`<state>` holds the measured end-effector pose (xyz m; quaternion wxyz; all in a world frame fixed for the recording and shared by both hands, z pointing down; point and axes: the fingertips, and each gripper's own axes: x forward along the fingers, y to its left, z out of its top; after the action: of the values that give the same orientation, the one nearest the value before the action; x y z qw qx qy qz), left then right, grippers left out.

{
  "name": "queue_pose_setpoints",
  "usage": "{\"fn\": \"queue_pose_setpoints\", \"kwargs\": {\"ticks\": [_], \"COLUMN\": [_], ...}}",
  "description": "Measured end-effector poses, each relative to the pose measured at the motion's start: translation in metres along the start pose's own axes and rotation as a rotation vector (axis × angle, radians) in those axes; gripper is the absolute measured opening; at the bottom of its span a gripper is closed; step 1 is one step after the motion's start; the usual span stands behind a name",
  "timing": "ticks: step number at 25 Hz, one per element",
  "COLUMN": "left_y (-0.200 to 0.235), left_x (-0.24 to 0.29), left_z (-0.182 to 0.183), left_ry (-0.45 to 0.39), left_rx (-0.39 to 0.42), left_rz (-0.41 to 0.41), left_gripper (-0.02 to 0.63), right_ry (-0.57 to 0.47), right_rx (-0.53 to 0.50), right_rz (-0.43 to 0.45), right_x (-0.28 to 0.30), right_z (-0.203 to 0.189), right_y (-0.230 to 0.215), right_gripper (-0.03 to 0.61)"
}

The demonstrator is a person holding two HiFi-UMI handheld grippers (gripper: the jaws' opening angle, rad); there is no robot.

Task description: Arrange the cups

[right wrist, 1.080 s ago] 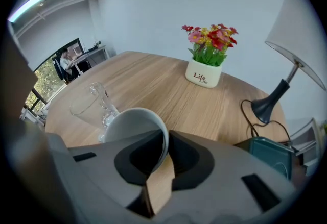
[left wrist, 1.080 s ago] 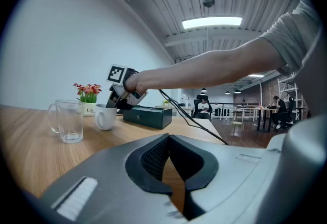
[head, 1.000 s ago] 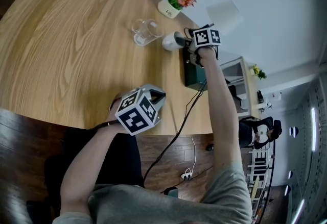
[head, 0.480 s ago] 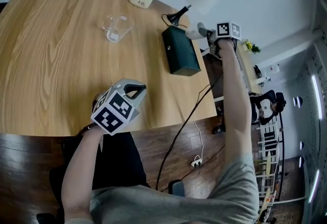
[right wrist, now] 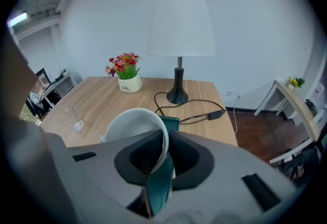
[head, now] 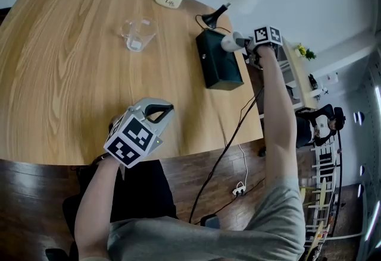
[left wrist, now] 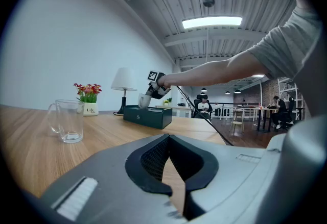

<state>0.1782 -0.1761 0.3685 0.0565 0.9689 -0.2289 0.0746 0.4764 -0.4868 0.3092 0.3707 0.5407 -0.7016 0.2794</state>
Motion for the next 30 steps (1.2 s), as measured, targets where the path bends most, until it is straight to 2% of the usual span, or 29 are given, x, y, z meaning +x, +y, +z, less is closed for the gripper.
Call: {"fn": "queue_pose_setpoints", "kwargs": {"ticks": [4, 7, 11, 14, 16, 19, 21, 23, 28, 29, 30], "left_y": [-0.001, 0.000, 0.000, 0.001, 0.000, 0.001, 0.001, 0.002, 0.000, 0.000, 0.000], "left_x": [0.000, -0.001, -0.001, -0.001, -0.001, 0.000, 0.001, 0.003, 0.005, 0.005, 0.005], "left_z": [0.001, 0.000, 0.000, -0.001, -0.001, -0.001, -0.001, -0.001, -0.001, -0.001, -0.001], "left_ry": [-0.004, -0.002, -0.003, 0.005, 0.006, 0.003, 0.003, 0.000, 0.004, 0.005, 0.005], "left_rx": [0.000, -0.005, 0.001, -0.001, -0.001, -0.002, -0.006, -0.005, -0.003, -0.002, -0.002], "left_rz": [-0.002, -0.001, -0.001, -0.003, -0.004, -0.001, 0.002, 0.005, 0.002, 0.002, 0.002], "left_gripper": [0.009, 0.010, 0.010, 0.010, 0.011, 0.010, 0.011, 0.010, 0.010, 0.010, 0.009], "right_ry": [0.012, -0.030, -0.053, -0.061, -0.137, -0.329, -0.398, -0.394, -0.258, -0.245, -0.235], "right_rx": [0.000, -0.010, -0.032, -0.078, -0.122, -0.279, -0.405, -0.505, -0.681, -0.701, -0.717], "right_rz": [0.043, 0.047, 0.006, -0.064, -0.075, 0.044, 0.129, 0.186, 0.273, 0.289, 0.302], "right_x": [0.005, 0.000, -0.016, -0.032, -0.049, -0.075, -0.084, -0.081, -0.044, -0.036, -0.030], "right_z": [0.003, 0.014, 0.022, 0.027, 0.041, 0.076, 0.088, 0.089, 0.062, 0.058, 0.055], "right_y": [0.004, 0.004, 0.000, -0.005, 0.008, 0.077, 0.133, 0.183, 0.275, 0.291, 0.306], "right_gripper": [0.053, 0.077, 0.078, 0.077, 0.077, 0.077, 0.080, 0.081, 0.085, 0.108, 0.204]}}
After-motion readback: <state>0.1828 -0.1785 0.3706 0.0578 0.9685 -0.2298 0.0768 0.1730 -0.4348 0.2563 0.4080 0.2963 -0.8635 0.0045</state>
